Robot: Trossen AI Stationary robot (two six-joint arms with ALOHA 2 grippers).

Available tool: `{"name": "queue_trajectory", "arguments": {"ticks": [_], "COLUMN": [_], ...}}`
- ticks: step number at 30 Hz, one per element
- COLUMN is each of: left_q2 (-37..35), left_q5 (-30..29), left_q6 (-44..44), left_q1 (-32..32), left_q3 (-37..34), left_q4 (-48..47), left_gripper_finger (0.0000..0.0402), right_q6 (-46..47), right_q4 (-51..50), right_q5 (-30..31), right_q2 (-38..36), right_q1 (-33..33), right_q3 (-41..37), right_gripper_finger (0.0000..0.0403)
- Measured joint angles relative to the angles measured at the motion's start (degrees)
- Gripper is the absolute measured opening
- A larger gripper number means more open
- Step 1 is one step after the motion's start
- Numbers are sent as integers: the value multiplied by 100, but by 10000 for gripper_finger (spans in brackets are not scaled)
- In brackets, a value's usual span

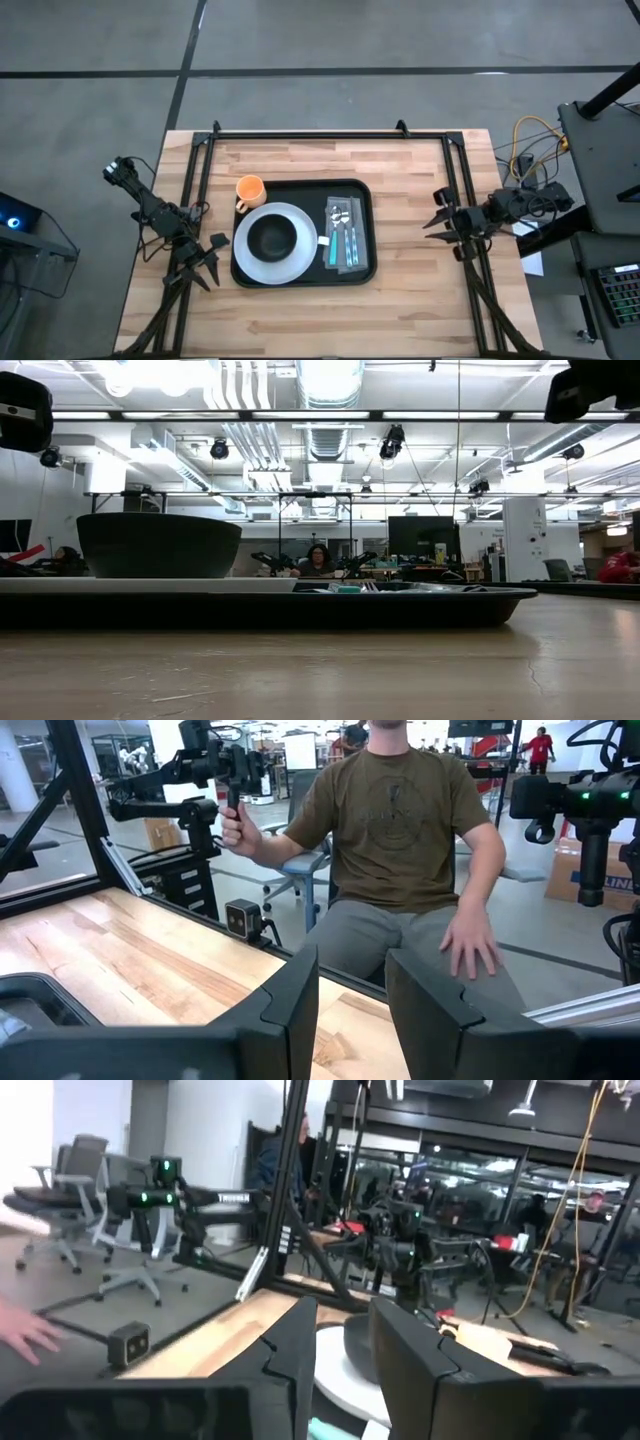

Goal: Set up tray
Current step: Return to Home Position

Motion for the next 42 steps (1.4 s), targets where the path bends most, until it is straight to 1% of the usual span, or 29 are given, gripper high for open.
{"name": "queue_trajectory", "arguments": {"ticks": [10,15,23,30,38,40,42], "left_q2": [0,2,2,1,0,1,1], "left_q5": [0,0,1,1,0,0,0], "left_q6": [0,0,0,1,0,2,1], "left_q1": [0,0,-2,0,-2,-2,-1], "left_q3": [-1,-1,0,-1,-1,-1,-1], "left_q4": [0,0,0,0,0,0,0], "left_gripper_finger": [101,101,101,101,101,101,101], "right_q6": [-651,-847,-1352,-1482,-1605,-1623,-1670], "right_q4": [-78,-688,-1954,-2029,-2085,-1965,-1771], "right_q5": [-1,-1,3,23,-3,-140,-529], "right_q2": [0,0,2,13,7,5,5], "right_q1": [2,2,2,-2,0,0,0], "right_q3": [-13,-17,-29,-46,-50,-69,-95], "right_gripper_finger": [72,68,79,84,71,68,68]}}
